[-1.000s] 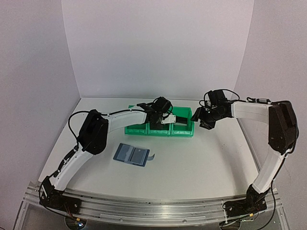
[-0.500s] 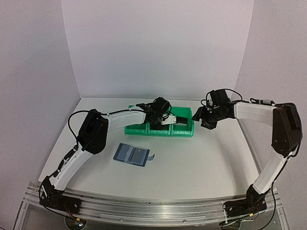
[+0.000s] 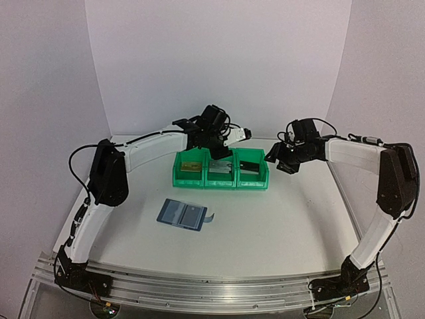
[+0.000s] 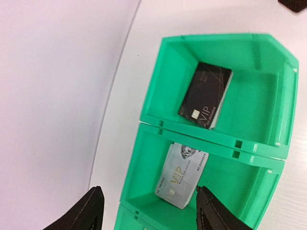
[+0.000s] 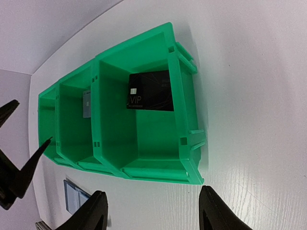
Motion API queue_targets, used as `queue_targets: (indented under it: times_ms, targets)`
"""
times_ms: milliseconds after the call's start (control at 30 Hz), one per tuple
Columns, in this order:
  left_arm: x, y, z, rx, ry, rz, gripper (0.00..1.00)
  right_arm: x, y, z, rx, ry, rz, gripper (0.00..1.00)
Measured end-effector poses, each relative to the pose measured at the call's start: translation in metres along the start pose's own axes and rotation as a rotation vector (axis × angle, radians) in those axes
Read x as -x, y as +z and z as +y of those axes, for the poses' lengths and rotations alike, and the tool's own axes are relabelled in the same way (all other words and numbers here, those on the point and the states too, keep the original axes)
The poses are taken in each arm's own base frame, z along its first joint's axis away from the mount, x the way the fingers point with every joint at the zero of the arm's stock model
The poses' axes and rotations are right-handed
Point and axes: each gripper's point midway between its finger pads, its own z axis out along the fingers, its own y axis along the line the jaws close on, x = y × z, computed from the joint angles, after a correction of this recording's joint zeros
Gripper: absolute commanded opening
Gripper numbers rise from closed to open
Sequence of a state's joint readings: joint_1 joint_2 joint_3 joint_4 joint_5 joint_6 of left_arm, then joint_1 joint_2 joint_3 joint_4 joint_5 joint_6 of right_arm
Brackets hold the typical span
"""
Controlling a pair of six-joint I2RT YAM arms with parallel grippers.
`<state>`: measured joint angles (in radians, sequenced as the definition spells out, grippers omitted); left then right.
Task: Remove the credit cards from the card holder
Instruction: Remove the credit card from the card holder.
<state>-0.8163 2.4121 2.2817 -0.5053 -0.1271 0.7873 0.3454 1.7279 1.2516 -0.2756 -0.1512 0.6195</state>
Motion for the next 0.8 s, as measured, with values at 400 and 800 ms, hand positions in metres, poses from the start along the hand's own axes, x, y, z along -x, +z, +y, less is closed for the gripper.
queue_targets:
  times_ms: [400,800]
  targets:
    - [-0.028,-0.119,0.049,-0.122,-0.241,-0.129,0.76,0.008,-0.008,0.03,0.088,-0.045,-0.001,0.6]
    - [-0.148,-0.197,-0.103,-0.418,-0.257,-0.012,0.76,-0.11,0.01,0.128,0.174,-0.178,0.152,0.57]
